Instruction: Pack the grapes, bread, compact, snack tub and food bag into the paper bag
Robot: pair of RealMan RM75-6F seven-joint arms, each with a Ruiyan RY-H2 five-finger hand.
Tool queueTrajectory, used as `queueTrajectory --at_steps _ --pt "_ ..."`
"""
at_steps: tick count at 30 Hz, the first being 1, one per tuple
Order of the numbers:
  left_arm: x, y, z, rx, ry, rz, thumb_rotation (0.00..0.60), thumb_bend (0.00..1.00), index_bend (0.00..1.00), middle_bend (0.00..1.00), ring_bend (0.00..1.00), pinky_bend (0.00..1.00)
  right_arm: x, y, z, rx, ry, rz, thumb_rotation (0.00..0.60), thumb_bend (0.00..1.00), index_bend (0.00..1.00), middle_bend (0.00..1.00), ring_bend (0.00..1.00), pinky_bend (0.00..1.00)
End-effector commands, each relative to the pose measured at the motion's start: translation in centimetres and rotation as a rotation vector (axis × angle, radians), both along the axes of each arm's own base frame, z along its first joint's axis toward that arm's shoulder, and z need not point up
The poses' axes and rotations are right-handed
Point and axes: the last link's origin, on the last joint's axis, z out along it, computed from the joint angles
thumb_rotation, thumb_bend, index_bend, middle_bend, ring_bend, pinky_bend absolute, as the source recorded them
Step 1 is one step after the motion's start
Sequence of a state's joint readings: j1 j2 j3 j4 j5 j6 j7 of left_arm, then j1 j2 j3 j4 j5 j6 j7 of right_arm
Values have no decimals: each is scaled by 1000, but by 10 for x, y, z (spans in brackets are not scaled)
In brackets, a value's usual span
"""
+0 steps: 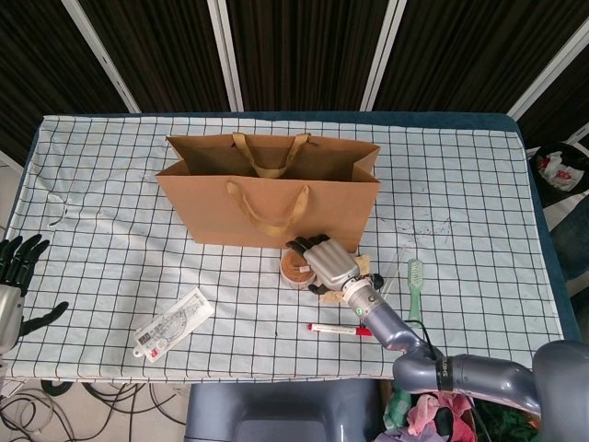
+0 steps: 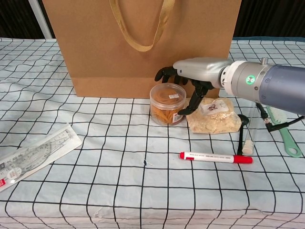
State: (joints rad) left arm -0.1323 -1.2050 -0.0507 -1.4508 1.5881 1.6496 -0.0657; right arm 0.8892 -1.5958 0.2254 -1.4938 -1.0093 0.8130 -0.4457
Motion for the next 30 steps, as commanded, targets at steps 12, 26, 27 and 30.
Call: queueTrajectory --at_steps 12,26,27,30 --pt "0 1 -2 -6 -6 9 600 18 87 61 0 50 3 2 -11 14 5 13 600 181 138 210 243 228" --pt "0 2 -2 -10 -13 21 600 20 87 58 0 50 7 6 -19 25 -17 24 600 285 402 348 323 248" --pt "0 2 -2 -9 -13 22 600 20 87 58 0 50 7 7 -19 25 -25 23 600 286 403 348 323 249" --pt "0 2 -2 -5 -15 24 600 20 87 57 0 50 11 9 -12 20 -70 20 600 287 406 348 323 251"
